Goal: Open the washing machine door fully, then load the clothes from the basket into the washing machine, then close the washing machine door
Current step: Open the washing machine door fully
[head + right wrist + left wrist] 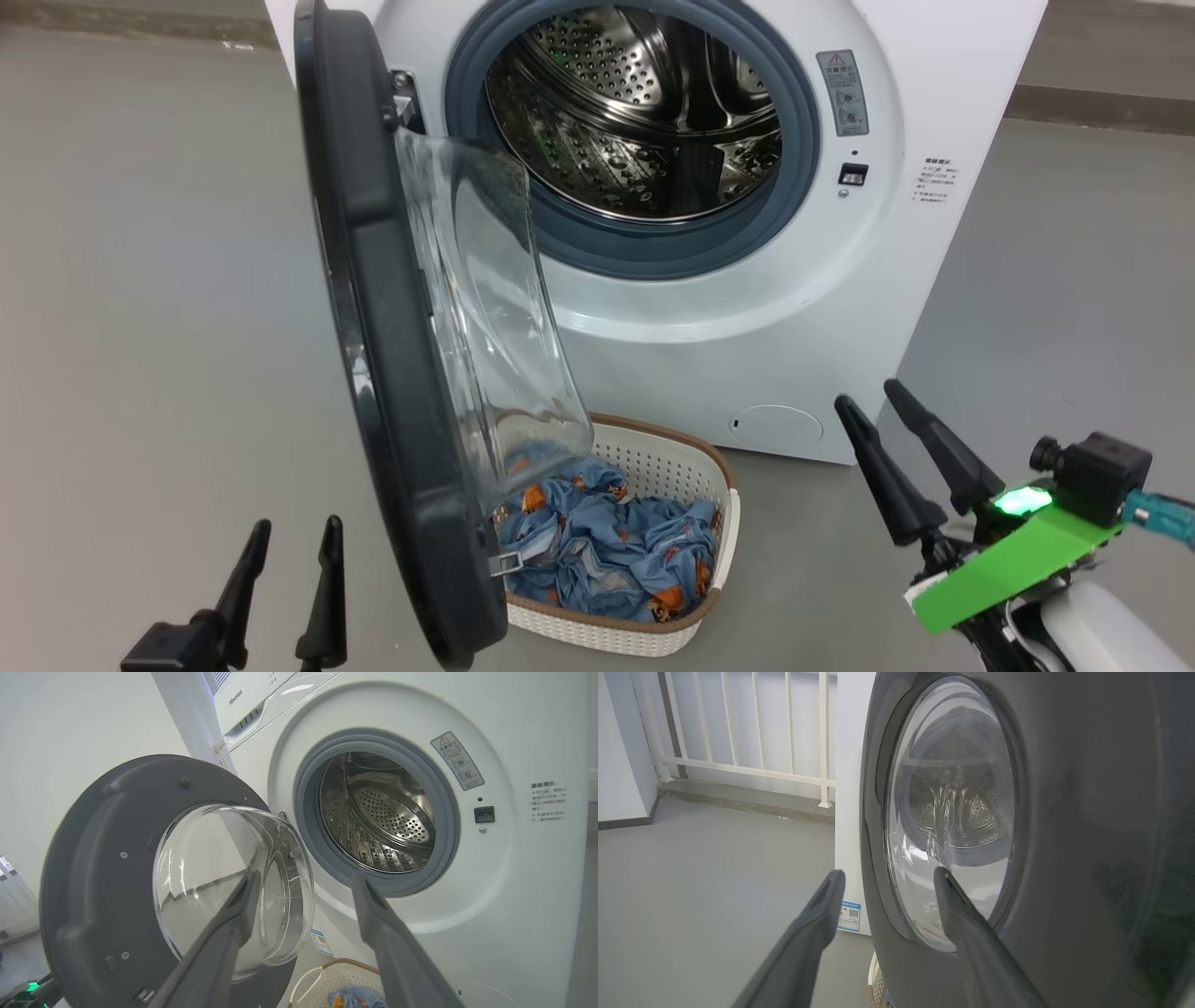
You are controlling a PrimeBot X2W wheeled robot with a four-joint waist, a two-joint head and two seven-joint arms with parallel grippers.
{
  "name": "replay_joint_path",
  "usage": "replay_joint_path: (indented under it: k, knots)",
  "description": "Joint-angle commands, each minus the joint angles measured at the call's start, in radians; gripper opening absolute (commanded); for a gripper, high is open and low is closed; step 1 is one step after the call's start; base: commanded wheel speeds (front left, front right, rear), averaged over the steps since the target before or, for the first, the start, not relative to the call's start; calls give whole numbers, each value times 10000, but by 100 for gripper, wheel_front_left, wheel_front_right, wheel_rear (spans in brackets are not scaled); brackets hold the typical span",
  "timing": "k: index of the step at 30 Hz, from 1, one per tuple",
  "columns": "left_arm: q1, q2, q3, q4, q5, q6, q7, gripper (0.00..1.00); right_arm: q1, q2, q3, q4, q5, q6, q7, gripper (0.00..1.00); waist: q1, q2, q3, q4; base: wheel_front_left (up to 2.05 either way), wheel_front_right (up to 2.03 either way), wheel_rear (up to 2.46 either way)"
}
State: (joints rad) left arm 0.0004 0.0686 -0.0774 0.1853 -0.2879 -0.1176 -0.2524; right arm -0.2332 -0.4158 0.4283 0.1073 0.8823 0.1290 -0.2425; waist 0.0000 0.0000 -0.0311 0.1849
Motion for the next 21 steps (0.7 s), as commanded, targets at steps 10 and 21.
replay_joint_path:
  k: [10,21]
  knots:
    - [-60,141,411,-333,-6,68,-94,100,914,516,-736,15,-2077,17,-190,100,0,0,-29,-22,0,0,0]
    - [22,119,432,-373,21,70,-94,100,1128,839,-1154,835,-3040,17,-192,100,0,0,-68,-12,0,0,0]
